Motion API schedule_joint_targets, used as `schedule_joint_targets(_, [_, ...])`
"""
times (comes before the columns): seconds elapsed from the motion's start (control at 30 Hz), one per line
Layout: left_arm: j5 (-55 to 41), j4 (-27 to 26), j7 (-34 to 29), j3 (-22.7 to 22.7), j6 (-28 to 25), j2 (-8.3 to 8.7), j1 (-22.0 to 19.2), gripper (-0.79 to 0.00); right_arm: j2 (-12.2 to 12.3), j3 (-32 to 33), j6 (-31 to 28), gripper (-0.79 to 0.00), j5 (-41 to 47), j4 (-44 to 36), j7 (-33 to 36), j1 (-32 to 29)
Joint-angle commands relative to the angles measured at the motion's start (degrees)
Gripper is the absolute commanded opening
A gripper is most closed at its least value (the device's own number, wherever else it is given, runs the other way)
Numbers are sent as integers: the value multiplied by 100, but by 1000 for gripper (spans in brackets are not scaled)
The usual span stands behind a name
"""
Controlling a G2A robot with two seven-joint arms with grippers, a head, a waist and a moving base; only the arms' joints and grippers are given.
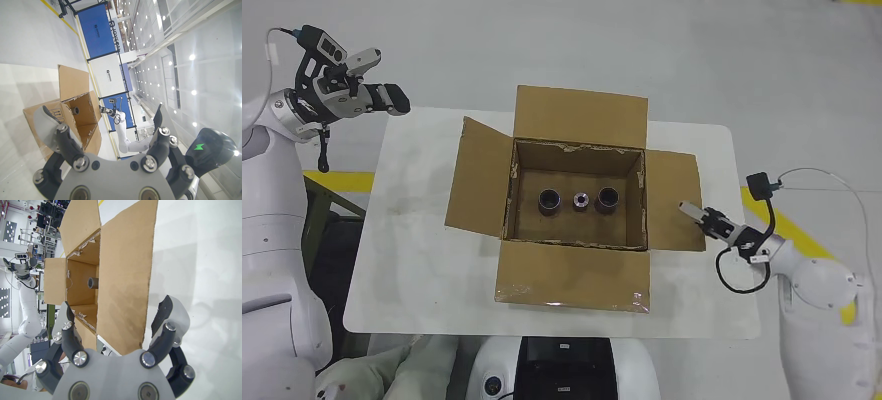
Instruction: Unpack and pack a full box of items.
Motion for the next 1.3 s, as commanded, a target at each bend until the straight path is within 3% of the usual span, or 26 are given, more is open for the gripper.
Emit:
schedule_joint_targets(0.0, [0,0,0,0,0,0,0,0,18,27,-33,0,116,-56,-7,-33])
schedule_joint_targets(0.67, [0,0,0,0,0,0,0,0,208,175,-327,0,1059,-1167,51,-207])
schedule_joint_targets(1.27, [0,0,0,0,0,0,0,0,338,-1166,-351,0,592,-1714,270,258])
